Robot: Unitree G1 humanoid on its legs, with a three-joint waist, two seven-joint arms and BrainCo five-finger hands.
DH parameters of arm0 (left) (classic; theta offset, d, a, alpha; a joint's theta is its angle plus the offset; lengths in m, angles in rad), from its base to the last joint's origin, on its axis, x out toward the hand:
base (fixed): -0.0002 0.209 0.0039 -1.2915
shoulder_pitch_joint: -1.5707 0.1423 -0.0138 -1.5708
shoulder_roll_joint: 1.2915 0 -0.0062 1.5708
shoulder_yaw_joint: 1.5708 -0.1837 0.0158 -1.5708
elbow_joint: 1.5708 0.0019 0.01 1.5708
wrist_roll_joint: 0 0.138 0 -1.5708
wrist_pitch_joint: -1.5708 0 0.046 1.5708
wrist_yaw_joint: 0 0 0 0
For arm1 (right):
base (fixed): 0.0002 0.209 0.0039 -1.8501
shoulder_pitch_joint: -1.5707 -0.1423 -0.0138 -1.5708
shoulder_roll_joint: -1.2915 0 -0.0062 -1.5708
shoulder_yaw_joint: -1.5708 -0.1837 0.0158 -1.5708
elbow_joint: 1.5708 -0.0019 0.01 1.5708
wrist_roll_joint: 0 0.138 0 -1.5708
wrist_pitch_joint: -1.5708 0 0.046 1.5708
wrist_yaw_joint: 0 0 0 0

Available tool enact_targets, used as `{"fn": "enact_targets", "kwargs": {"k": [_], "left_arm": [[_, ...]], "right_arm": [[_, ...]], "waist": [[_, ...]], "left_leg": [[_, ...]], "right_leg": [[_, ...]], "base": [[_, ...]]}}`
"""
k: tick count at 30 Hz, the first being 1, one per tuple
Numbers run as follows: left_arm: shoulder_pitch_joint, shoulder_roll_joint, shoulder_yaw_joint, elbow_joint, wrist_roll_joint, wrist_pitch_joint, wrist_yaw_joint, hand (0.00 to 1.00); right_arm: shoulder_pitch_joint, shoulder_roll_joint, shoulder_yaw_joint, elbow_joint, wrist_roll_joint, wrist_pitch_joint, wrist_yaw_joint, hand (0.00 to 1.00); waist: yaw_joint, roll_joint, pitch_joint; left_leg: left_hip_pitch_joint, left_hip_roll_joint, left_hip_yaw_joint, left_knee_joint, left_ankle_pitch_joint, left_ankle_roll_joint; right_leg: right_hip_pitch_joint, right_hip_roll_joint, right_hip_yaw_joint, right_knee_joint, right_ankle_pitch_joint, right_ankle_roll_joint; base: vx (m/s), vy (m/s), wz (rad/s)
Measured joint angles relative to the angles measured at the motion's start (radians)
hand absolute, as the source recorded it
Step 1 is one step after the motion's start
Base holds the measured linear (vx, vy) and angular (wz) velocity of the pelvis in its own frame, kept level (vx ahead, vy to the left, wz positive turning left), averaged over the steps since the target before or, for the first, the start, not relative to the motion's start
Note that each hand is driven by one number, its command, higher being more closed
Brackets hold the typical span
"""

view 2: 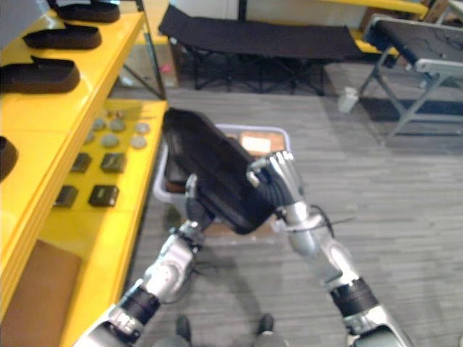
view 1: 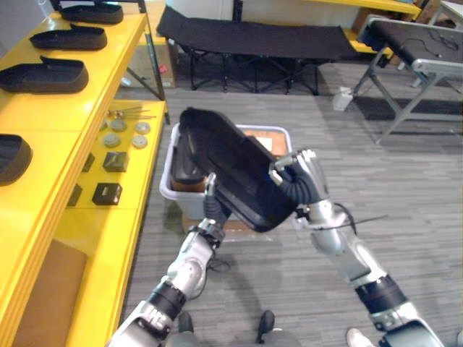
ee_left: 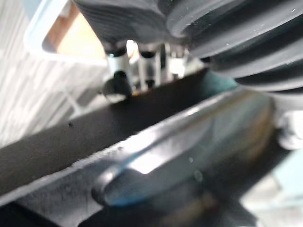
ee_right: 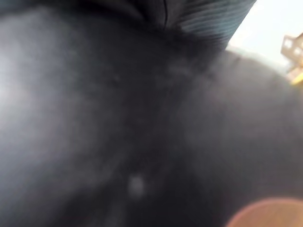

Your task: Walk over and take plastic housings, then place them on the shelf

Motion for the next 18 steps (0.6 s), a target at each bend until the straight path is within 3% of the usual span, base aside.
{"fn": "enact_targets", "kwargs": {"k": [5, 12, 18], "left_arm": [[0.004, -0.001, -0.013, -0.034, -0.006, 0.006, -0.021, 0.00], [0.007, -0.001, -0.043, -0.138, 0.009, 0.000, -0.038, 0.00], [0.007, -0.001, -0.043, -0.157, 0.097, -0.001, 0.006, 0.00]], "right_arm": [[-0.008, 0.000, -0.009, 0.003, 0.001, 0.000, 0.002, 1.00], [-0.008, -0.005, -0.048, 0.045, 0.009, 0.034, 0.016, 1.00], [-0.008, -0.011, -0.058, 0.049, 0.010, 0.037, 0.025, 1.00]], "waist": [[0.001, 0.000, 0.000], [-0.002, 0.000, 0.000], [-0.001, 0.000, 0.000]], "left_leg": [[0.001, -0.002, 0.000, 0.002, 0.000, 0.000], [0.005, -0.004, 0.000, 0.002, 0.000, 0.001], [0.019, -0.004, -0.001, 0.001, -0.001, 0.001]], "right_leg": [[0.001, -0.002, 0.000, 0.001, 0.000, 0.000], [0.005, -0.004, 0.000, 0.001, 0.000, 0.000], [0.019, -0.004, 0.000, -0.001, 0.000, 0.000]], "base": [[0.00, 0.000, 0.00], [0.00, 0.000, 0.00], [0.00, 0.000, 0.00]]}}
